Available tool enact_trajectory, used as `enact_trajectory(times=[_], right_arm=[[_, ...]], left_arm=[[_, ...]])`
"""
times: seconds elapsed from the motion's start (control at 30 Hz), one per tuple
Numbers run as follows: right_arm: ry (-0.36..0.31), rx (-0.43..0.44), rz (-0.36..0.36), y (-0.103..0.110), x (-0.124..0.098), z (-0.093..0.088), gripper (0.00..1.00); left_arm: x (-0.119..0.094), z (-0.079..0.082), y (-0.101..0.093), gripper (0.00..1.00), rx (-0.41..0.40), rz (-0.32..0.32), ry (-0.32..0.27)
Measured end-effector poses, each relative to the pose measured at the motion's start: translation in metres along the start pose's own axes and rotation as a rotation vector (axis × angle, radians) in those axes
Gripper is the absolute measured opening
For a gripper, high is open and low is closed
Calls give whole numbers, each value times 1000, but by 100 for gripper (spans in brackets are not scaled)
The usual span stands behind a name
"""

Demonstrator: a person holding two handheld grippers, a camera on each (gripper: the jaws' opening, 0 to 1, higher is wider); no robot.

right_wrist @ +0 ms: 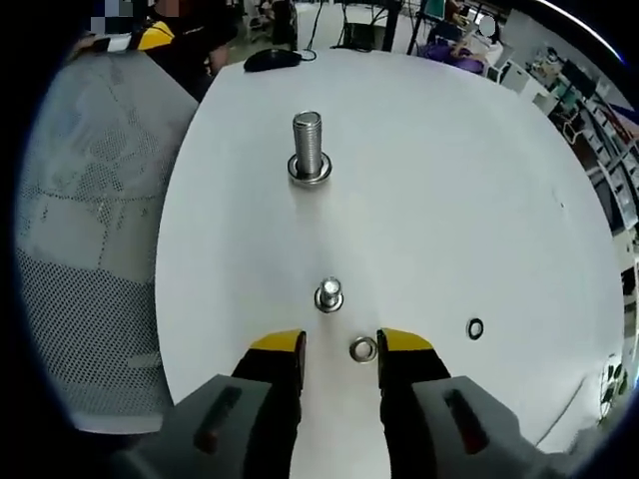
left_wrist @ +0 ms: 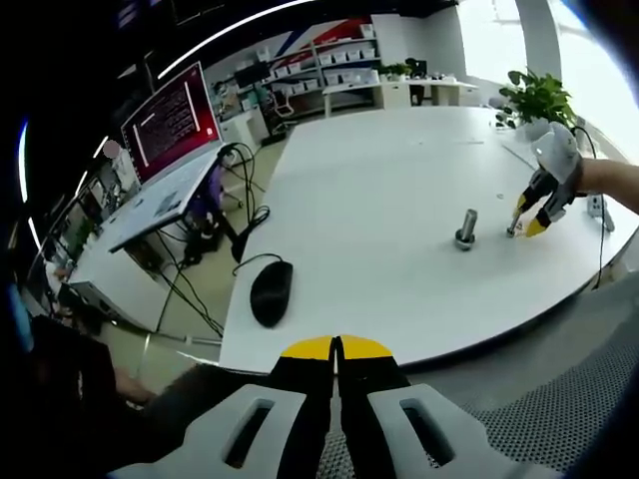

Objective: Place the washer onto the threaded stud by aligning its center hole with the stud, sliding it down to the base, and recovering from edge contact or off-axis alignment until the washer reaches the visible bottom stop.

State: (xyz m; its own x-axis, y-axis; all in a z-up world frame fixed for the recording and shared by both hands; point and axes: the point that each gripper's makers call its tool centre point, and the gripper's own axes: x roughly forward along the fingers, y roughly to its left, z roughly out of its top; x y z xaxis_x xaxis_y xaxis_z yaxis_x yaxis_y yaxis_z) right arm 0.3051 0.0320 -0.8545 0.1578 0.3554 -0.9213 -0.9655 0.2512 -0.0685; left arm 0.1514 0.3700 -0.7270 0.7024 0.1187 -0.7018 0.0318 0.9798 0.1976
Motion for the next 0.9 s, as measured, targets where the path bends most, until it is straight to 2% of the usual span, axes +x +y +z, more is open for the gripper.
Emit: enact_trajectory(times=[0.13, 0.37, 0.53, 0.7, 0.77, 0.83, 0.9], right_arm=[[14, 5, 4, -4, 1, -8, 30], [-21, 96, 28, -9, 1, -10, 30], [-10, 108, 36, -12, 4, -14, 30], [45, 69, 83, -7, 7, -21, 29], [43, 25, 82, -9, 6, -19, 28], [64, 39, 95, -9, 6, -20, 27], [92, 2, 101, -11, 8, -19, 26]], left_arm=[[0, 1, 0, 0, -5, -1, -5], [0, 0, 1, 0, -2, 2, 0], [0, 0, 1, 0, -2, 2, 2], [0, 0, 1, 0, -3, 0, 0], [0, 1, 1, 0, -3, 0, -2], [0, 1, 1, 0, -4, 0, -2], [0, 1, 1, 0, -4, 1, -2]])
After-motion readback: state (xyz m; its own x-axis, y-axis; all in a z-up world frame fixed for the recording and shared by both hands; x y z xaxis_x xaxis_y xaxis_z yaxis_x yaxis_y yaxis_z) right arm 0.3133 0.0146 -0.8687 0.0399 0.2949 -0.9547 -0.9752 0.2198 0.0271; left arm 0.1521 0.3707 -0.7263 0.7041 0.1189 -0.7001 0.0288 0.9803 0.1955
